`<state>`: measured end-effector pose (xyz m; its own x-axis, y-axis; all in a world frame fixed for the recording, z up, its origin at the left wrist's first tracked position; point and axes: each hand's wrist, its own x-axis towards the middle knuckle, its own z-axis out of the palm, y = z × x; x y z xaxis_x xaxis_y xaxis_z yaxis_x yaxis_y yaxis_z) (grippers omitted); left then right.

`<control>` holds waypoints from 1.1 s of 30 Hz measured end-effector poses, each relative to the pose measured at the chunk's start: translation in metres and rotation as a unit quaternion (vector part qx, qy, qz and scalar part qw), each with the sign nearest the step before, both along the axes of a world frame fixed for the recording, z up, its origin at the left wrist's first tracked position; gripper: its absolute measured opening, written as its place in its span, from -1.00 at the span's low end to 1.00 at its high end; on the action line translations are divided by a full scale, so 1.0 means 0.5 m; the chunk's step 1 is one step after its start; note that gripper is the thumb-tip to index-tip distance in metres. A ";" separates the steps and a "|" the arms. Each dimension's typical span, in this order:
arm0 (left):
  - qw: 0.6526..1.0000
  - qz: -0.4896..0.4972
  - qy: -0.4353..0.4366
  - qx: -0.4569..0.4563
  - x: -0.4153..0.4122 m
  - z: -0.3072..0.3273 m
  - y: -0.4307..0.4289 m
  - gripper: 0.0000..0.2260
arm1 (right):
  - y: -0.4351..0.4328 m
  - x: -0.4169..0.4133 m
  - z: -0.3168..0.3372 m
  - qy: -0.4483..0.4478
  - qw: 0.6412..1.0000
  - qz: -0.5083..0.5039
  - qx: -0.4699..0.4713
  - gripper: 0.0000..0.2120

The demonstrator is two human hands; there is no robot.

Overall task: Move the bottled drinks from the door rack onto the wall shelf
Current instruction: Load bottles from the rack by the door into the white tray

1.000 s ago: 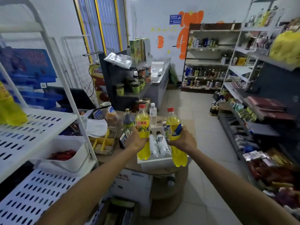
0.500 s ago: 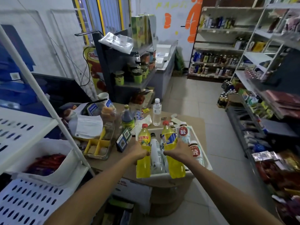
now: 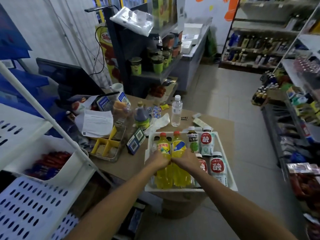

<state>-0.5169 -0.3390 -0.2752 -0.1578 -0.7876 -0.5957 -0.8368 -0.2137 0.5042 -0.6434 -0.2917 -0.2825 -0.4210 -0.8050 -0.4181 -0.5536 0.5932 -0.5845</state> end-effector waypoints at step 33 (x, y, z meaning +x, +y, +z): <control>0.993 -0.001 0.026 -0.111 0.041 -0.045 0.061 -0.34 | 0.025 -0.021 0.028 -0.093 0.987 0.116 0.056 -0.35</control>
<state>-0.4964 -0.3085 -0.2976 -0.1849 -0.8987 -0.3976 -0.8085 -0.0909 0.5815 -0.6540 -0.2792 -0.2686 -0.1383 -0.8153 -0.5623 -0.5712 0.5295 -0.6272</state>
